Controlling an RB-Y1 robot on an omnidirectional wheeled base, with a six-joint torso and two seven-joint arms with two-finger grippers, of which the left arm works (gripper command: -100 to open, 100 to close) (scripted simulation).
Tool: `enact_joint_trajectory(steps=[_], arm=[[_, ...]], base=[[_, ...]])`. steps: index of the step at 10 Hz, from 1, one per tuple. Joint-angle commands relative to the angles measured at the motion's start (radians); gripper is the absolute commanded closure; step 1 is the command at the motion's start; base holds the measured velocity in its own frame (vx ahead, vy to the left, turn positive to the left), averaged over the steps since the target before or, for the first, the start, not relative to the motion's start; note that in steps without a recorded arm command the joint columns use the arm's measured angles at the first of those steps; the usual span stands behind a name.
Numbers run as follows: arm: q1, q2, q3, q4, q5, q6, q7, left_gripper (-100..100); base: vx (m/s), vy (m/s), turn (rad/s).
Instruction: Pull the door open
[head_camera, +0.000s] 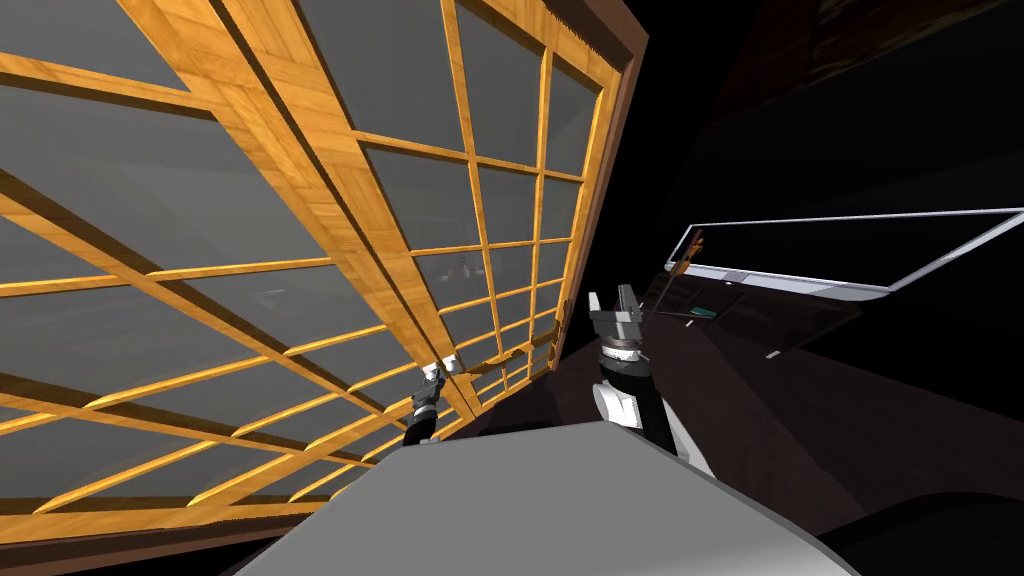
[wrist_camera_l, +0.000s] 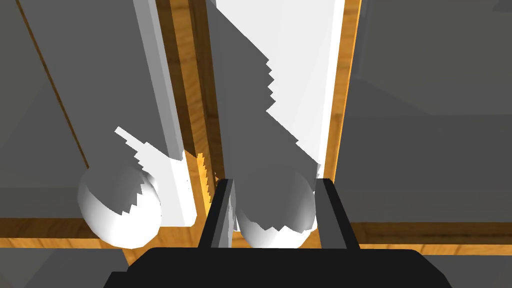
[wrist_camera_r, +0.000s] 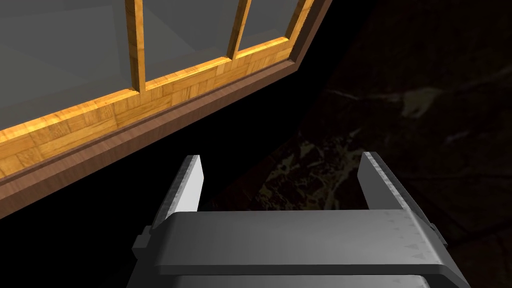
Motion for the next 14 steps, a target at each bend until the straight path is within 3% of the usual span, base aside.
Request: enact_joint_trajectory(steps=[1, 3, 4, 7, 8, 10, 14], arm=[[0.002, 0.003, 0.004, -0.001, 0.002, -0.001, 0.0, 100], [0.002, 0.003, 0.004, -0.001, 0.002, -0.001, 0.0, 100], [0.026, 0.007, 0.006, 0.01, 0.009, 0.002, 0.017, 100], [0.045, 0.014, 0.012, 0.012, 0.016, 0.004, 0.031, 100], [0.065, 0.021, 0.018, 0.025, 0.024, 0.005, 0.045, 100], [0.065, 0.021, 0.018, 0.025, 0.024, 0.005, 0.045, 100], [0.106, 0.04, 0.023, 0.04, 0.052, 0.006, 0.109, 100]], base=[[-0.01, -0.003, 0.0], [0.0, 0.0, 0.0], [-0.121, -0.043, 0.019], [-0.18, -0.058, 0.032], [-0.135, -0.052, 0.042], [-0.091, -0.024, 0.03], [-0.104, -0.015, 0.023]])
